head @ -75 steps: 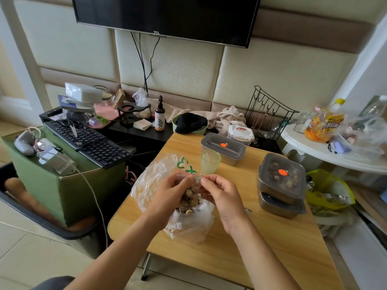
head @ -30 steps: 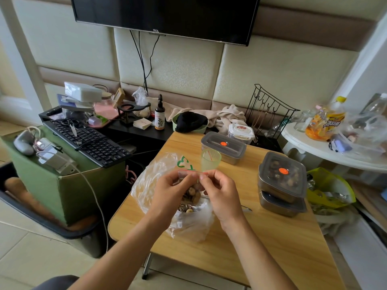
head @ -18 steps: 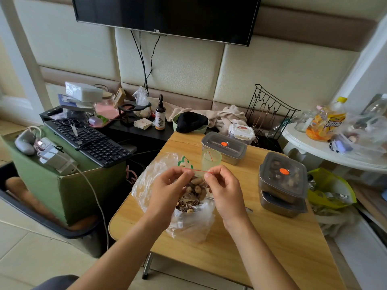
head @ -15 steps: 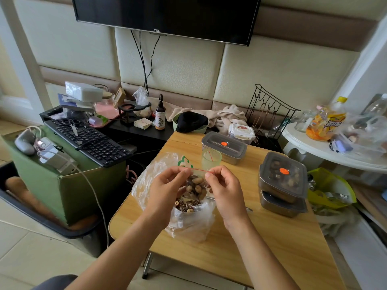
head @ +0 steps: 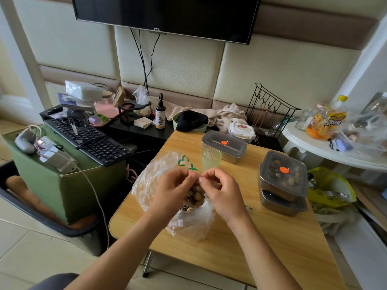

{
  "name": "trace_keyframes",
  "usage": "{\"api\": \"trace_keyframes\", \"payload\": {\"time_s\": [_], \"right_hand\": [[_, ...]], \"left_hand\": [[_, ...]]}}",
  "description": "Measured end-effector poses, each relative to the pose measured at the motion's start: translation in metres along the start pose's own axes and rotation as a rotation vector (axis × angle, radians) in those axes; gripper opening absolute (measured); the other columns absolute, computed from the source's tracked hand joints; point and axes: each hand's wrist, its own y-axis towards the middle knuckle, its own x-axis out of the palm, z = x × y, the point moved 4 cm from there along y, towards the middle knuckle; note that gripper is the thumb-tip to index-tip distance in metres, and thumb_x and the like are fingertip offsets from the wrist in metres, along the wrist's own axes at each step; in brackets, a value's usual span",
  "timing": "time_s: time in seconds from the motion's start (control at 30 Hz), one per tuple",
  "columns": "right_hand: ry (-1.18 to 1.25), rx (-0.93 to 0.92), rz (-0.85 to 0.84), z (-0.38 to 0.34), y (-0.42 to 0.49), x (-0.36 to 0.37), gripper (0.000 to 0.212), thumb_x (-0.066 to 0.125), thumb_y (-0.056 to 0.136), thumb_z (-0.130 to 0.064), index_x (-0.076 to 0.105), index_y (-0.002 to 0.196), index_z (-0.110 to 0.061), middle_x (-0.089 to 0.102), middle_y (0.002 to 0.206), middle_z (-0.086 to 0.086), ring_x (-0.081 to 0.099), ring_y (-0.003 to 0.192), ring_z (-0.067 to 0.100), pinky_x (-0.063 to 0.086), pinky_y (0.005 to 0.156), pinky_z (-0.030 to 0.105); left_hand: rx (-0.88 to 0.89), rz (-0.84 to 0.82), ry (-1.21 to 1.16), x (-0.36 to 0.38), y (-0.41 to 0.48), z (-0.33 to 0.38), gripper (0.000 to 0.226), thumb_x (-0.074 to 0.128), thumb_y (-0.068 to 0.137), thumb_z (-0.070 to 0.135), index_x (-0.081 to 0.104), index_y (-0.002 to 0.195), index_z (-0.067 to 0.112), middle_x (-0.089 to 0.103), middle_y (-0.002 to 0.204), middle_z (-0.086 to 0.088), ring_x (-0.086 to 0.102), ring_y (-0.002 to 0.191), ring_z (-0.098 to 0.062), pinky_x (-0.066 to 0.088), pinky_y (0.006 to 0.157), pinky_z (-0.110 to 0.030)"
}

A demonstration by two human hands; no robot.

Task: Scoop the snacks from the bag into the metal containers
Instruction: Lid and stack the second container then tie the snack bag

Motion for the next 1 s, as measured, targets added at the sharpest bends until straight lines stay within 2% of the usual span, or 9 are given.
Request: {"api": "trace_keyframes", "payload": {"time_s": [0.23, 0.33, 0.43, 0.57, 0.7, 0.77, 0.87, 1.0], "right_hand": [[-0.034, -0.015, 0.006, 0.0010, 0.0008, -0.0010, 0.012, 0.073, 0.094, -0.019, 0.071, 0.084, -0.025, 0.072, 0.081, -0.010, 0.066, 0.078, 0.007, 0.051, 0.069, 0.019], [-0.057, -0.027, 0.005, -0.0003, 0.0008, -0.0014, 0.013, 0.072, 0.094, -0.017, 0.070, 0.084, -0.023, 0.071, 0.078, -0.011, 0.065, 0.074, 0.005, 0.050, 0.068, 0.018], [-0.060, -0.028, 0.002, -0.0021, 0.0006, -0.0026, 0.014, 0.072, 0.094, -0.014, 0.070, 0.082, -0.021, 0.071, 0.075, -0.012, 0.063, 0.070, 0.004, 0.050, 0.066, 0.019], [-0.037, -0.020, -0.033, -0.0021, 0.0018, -0.0050, 0.008, 0.074, 0.095, -0.019, 0.073, 0.087, -0.021, 0.074, 0.082, -0.009, 0.068, 0.077, 0.005, 0.054, 0.071, 0.021], [0.017, 0.032, -0.079, 0.0027, 0.0019, -0.0033, 0.004, 0.073, 0.095, -0.026, 0.074, 0.092, -0.022, 0.075, 0.087, -0.008, 0.070, 0.086, 0.007, 0.059, 0.079, 0.030], [0.011, 0.038, -0.081, 0.0043, 0.0021, -0.0036, 0.005, 0.073, 0.095, -0.025, 0.073, 0.090, -0.023, 0.073, 0.084, -0.011, 0.067, 0.083, 0.004, 0.056, 0.076, 0.026], [0.010, 0.027, -0.077, 0.0028, 0.0021, -0.0042, 0.009, 0.072, 0.096, -0.021, 0.072, 0.087, -0.022, 0.070, 0.077, -0.014, 0.063, 0.075, 0.002, 0.050, 0.070, 0.021], [-0.004, -0.005, -0.090, -0.0008, 0.0004, -0.0030, 0.013, 0.072, 0.097, -0.023, 0.070, 0.084, -0.023, 0.069, 0.077, -0.012, 0.063, 0.075, 0.004, 0.050, 0.069, 0.022]], "left_hand": [[-0.003, 0.013, 0.045, 0.0000, -0.0007, -0.0016, 0.011, 0.066, 0.100, 0.020, 0.073, 0.094, 0.013, 0.077, 0.090, -0.003, 0.074, 0.087, -0.017, 0.063, 0.084, -0.039], [0.046, 0.001, 0.134, 0.0016, -0.0022, 0.0015, 0.011, 0.065, 0.100, 0.022, 0.072, 0.094, 0.017, 0.076, 0.088, 0.004, 0.073, 0.084, -0.008, 0.062, 0.077, -0.028], [0.094, -0.008, 0.187, 0.0022, -0.0030, 0.0066, 0.010, 0.067, 0.099, 0.020, 0.072, 0.091, 0.018, 0.076, 0.083, 0.007, 0.073, 0.078, -0.005, 0.057, 0.068, -0.018], [0.116, -0.003, 0.228, -0.0016, 0.0009, 0.0054, 0.010, 0.067, 0.099, 0.022, 0.073, 0.092, 0.020, 0.075, 0.086, 0.007, 0.071, 0.084, -0.002, 0.058, 0.074, -0.018], [0.115, 0.010, 0.244, -0.0009, 0.0011, 0.0045, 0.014, 0.062, 0.102, 0.022, 0.071, 0.095, 0.016, 0.074, 0.089, 0.005, 0.069, 0.084, 0.001, 0.056, 0.071, -0.014], [0.096, 0.028, 0.226, -0.0003, 0.0008, 0.0047, 0.015, 0.060, 0.103, 0.020, 0.070, 0.095, 0.013, 0.073, 0.090, 0.003, 0.068, 0.083, 0.002, 0.053, 0.068, -0.011], [0.065, 0.014, 0.182, 0.0008, -0.0012, 0.0023, 0.015, 0.058, 0.104, 0.022, 0.067, 0.097, 0.013, 0.072, 0.093, 0.000, 0.067, 0.084, -0.002, 0.054, 0.068, -0.014], [0.077, -0.046, 0.181, 0.0021, -0.0018, -0.0006, 0.012, 0.063, 0.101, 0.029, 0.069, 0.094, 0.021, 0.073, 0.091, 0.003, 0.071, 0.087, -0.009, 0.062, 0.078, -0.032]]}}
